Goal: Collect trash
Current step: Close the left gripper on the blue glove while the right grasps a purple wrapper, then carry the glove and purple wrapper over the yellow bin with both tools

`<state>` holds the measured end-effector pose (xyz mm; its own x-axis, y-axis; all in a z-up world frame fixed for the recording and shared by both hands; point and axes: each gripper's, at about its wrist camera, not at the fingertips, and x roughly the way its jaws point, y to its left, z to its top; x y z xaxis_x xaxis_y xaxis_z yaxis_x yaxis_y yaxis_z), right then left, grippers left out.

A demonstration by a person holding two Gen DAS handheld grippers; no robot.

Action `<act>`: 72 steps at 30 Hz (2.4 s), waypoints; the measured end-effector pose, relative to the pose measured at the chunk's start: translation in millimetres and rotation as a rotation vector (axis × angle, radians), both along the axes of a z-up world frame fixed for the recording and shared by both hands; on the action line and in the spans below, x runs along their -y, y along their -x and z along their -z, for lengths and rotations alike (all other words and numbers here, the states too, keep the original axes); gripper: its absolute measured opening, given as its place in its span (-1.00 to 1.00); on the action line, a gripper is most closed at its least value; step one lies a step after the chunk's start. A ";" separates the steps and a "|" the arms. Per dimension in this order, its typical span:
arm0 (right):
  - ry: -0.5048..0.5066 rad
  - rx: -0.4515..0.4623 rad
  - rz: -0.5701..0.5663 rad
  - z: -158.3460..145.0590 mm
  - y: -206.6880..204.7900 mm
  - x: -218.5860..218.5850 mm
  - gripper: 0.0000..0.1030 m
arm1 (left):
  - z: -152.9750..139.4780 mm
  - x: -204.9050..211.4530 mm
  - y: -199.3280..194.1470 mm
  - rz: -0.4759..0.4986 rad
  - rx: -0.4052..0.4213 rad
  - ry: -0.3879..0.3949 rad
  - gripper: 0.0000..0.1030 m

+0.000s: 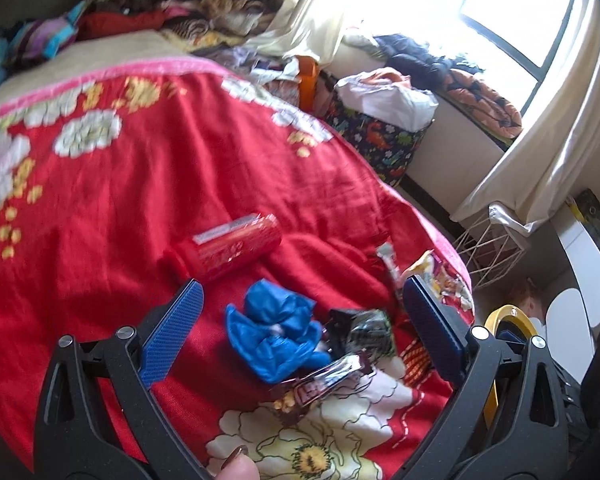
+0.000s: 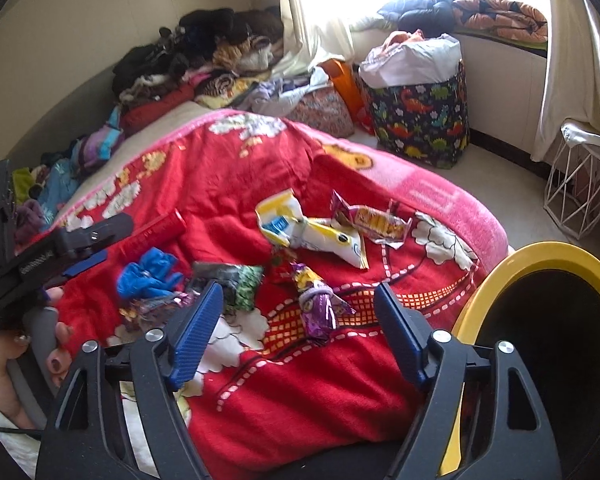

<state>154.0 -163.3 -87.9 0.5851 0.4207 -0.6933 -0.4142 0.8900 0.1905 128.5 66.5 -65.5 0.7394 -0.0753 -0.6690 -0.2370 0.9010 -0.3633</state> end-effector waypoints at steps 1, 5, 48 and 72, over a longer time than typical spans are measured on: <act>0.009 -0.010 -0.002 4.1 -2.7 -1.1 0.36 | 2.6 -1.3 -0.1 -0.001 -0.008 0.008 0.70; 0.015 -0.054 0.006 16.2 -11.4 -1.4 0.29 | 13.4 -4.9 -2.1 -0.005 -0.046 0.039 0.53; -0.016 -0.068 -0.100 12.1 7.0 -20.5 -0.76 | -8.6 3.3 -5.8 0.057 -0.003 0.071 -0.83; -0.051 0.008 -0.096 -22.2 27.9 -9.3 -0.76 | -45.2 28.2 3.3 0.110 0.087 0.056 -0.83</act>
